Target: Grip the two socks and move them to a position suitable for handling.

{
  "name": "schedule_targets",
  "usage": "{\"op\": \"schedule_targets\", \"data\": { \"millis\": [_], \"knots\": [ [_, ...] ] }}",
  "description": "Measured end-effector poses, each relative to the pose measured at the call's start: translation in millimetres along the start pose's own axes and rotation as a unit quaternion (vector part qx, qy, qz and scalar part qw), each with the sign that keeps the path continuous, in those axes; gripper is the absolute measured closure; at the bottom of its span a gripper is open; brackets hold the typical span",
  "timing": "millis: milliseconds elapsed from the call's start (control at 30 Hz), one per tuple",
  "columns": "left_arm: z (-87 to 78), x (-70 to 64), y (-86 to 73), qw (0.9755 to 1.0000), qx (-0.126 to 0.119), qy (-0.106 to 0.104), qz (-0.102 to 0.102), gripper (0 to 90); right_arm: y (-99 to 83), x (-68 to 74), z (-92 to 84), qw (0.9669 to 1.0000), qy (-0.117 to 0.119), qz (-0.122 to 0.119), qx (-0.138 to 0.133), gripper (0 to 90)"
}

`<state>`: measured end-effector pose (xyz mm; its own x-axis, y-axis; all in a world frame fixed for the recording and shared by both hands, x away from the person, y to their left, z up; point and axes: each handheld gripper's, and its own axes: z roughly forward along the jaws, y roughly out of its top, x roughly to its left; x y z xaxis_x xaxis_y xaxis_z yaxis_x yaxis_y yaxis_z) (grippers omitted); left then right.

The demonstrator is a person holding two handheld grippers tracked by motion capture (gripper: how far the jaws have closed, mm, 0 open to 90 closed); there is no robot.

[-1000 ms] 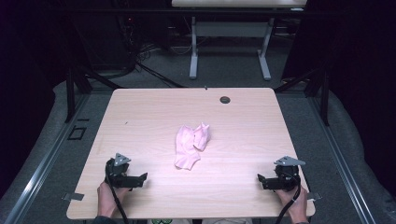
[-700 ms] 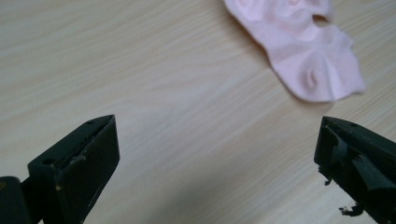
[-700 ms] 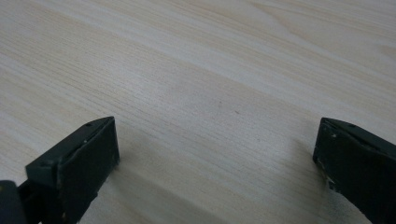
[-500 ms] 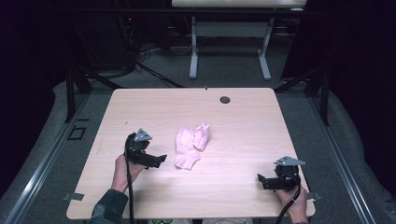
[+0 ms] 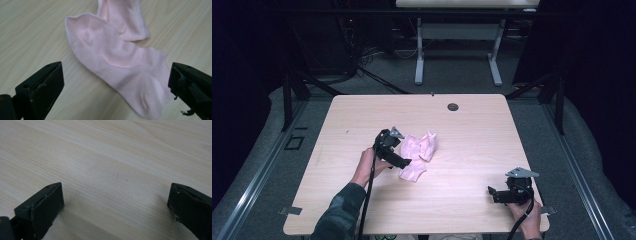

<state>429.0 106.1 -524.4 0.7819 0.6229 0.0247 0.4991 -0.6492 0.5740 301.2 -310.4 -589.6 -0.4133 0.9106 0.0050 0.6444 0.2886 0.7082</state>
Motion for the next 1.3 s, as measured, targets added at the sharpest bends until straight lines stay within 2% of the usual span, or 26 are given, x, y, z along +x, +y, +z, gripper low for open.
{"op": "schedule_targets", "data": {
  "millis": [33, 67, 100, 167, 333, 367, 500, 633, 700, 867, 1000, 1100, 1133, 1200, 1300],
  "knots": [
    [0.0, 0.0, 0.0, 1.0, 0.0, 0.0, 0.0, 4.8, 0.0, 0.0, 0.0, 1.0, 0.0, 0.0, 0.0, 0.0],
    [3.6, 0.6, 2.1, 0.9999, 0.011, -0.007, 0.002, 6.3, -0.1, 0.0, 0.0, 1.0, 0.0, 0.0, 0.0, 0.0],
    [8.0, 0.0, 3.8, 0.9998, 0.018, -0.005, 0.006, 6.3, -0.1, 0.0, 0.0, 1.0, 0.0, 0.0, 0.0, 0.0],
    [18.9, -0.3, 7.7, 0.9993, 0.034, -0.004, 0.017, 14.0, 0.0, -0.1, -0.1, 1.0, 0.0, 0.0, 0.0, 0.0],
    [28.1, 0.0, 8.2, 0.9983, 0.052, -0.003, 0.027, 25.8, -0.1, -0.1, -0.1, 1.0, 0.0, 0.0, 0.0, 0.0],
    [32.6, 1.8, 6.8, 0.9979, 0.057, -0.012, 0.029, 30.6, -0.1, -0.1, -0.2, 1.0, 0.0, 0.0, 0.0, 0.1],
    [34.7, 3.1, 5.9, 0.9976, 0.058, -0.018, 0.034, 37.3, -0.2, -0.1, -0.3, 1.0, 0.0, 0.001, 0.0, 0.2],
    [39.8, 2.5, 3.9, 0.9963, 0.074, -0.022, 0.038, 51.2, -0.2, -0.5, -0.7, 1.0, 0.0, 0.0, 0.001, 0.6],
    [39.8, 2.6, 3.1, 0.9967, 0.069, -0.024, 0.034, 52.9, -0.2, -0.5, -0.7, 1.0, 0.0, 0.0, 0.001, 0.6],
    [38.2, 0.3, 0.2, 0.9973, 0.059, -0.028, 0.033, 68.9, -0.3, -0.4, -0.5, 1.0, -0.001, 0.002, -0.002, 1.0],
    [37.6, -1.2, -1.9, 0.998, 0.052, -0.023, 0.03, 80.7, -0.4, -0.4, -0.5, 1.0, -0.002, 0.003, -0.003, 1.3],
    [37.9, -4.8, -3.1, 0.9985, 0.046, -0.012, 0.028, 85.9, -0.5, -0.3, -0.5, 1.0, -0.003, 0.004, -0.004, 1.6],
    [37.9, -6.5, -3.6, 0.9986, 0.042, -0.004, 0.031, 86.4, -0.5, -0.4, -0.5, 1.0, -0.002, 0.004, -0.004, 1.6],
    [37.5, -6.9, -4.0, 0.9987, 0.041, -0.001, 0.031, 86.8, -0.5, -0.4, -0.5, 1.0, -0.003, 0.005, -0.004, 1.6],
    [33.1, -6.1, -6.0, 0.9996, 0.025, 0.0, 0.009, 86.9, -0.5, -0.4, -0.6, 1.0, -0.003, 0.005, -0.004, 1.7]
  ]
}}
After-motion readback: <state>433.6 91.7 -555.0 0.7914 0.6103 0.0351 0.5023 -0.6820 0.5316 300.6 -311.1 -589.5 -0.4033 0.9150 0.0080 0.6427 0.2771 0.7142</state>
